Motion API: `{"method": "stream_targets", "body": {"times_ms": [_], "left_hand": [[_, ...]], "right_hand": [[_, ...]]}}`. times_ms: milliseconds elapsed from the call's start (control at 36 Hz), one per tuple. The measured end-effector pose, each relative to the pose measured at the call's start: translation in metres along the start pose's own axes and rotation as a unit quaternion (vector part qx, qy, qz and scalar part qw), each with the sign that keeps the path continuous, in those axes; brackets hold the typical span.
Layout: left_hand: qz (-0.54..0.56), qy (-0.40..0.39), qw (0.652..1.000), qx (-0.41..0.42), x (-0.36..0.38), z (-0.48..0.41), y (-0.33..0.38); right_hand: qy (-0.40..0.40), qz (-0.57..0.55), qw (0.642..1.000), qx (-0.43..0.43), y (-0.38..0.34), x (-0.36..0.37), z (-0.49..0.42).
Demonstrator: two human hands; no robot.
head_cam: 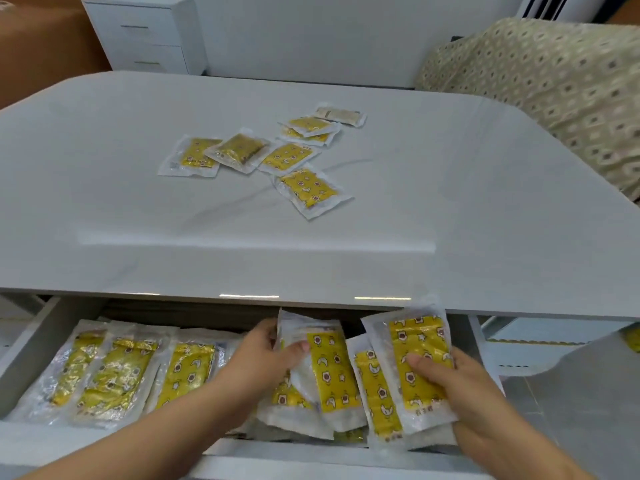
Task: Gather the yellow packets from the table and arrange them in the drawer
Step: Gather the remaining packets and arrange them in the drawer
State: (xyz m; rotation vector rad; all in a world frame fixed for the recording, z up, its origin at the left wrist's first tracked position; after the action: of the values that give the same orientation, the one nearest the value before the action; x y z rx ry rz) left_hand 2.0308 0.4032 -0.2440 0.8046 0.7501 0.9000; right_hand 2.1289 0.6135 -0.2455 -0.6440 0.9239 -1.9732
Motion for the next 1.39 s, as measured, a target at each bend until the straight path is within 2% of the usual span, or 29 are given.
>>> {"method": "stream_targets", "body": {"times_ms": [83,250,500,556,639,750,833,889,1000,1083,1111,1167,1222,1278,1389], "left_hand": [[-0.096,-0.013,0.995,-0.004,0.009,-0.010,0.002],[-0.279,-0.059,0.956,0.071,0.027,-0.020,0.013],[-0.536,0.001,0.836,0.121,0.029,-0.021,0.018],[-0.592,0.016,0.795,0.130,0.031,-0.021,0.020],[-0.640,0.017,0.756,0.136,0.035,-0.022,0.020],[-0.629,-0.004,0.764,0.141,0.041,-0.025,0.020],[-0.619,-0.040,0.769,0.155,0.053,-0.027,0.023],[-0.601,-0.069,0.783,0.146,0.063,-0.030,0.024],[-0.599,-0.102,0.782,0.138,0.083,-0.038,0.020],[-0.600,-0.118,0.777,0.147,0.095,-0.041,0.017],[-0.596,-0.124,0.778,0.155,0.097,-0.041,0.017],[-0.591,-0.138,0.775,0.178,0.102,-0.039,0.018],[-0.585,-0.155,0.769,0.205,0.106,-0.036,0.018],[-0.581,-0.172,0.764,0.220,0.109,-0.033,0.016],[-0.608,-0.203,0.735,0.220,0.119,-0.031,0.006]], "right_hand": [[-0.008,0.030,0.999,0.021,-0.002,-0.004,-0.008],[0.009,0.118,0.992,0.033,0.003,-0.019,-0.017],[-0.003,0.319,0.948,-0.002,0.002,-0.021,-0.022],[0.000,0.409,0.912,0.000,-0.002,-0.025,-0.019],[0.018,0.579,0.815,0.012,-0.008,-0.037,-0.018],[0.009,0.732,0.680,0.034,-0.016,-0.039,-0.011],[-0.005,0.792,0.609,0.037,-0.028,-0.030,-0.003],[-0.011,0.815,0.578,0.028,-0.039,-0.024,0.000],[-0.017,0.829,0.560,0.008,-0.050,-0.015,-0.001],[-0.017,0.843,0.532,-0.079,-0.052,0.003,-0.014],[-0.023,0.838,0.533,-0.118,-0.050,0.010,-0.020],[-0.061,0.814,0.557,-0.150,-0.039,0.018,-0.032],[-0.121,0.794,0.585,-0.117,-0.021,0.019,-0.041],[-0.150,0.786,0.594,-0.089,-0.012,0.019,-0.044],[-0.105,0.793,0.592,-0.098,-0.018,0.011,-0.048]]}}
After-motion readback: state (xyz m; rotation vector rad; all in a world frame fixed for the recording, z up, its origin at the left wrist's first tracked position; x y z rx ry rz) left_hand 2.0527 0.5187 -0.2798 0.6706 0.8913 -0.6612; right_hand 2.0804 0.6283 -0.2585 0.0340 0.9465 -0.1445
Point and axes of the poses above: each hand's wrist, its own z-axis away from the middle knuckle, its own x-axis out of the palm, y = z × x, the point moved 10 cm from there along -z, towards the middle knuckle, and after that the axes turned 2 degrees about -z, right-handed, at the moved point
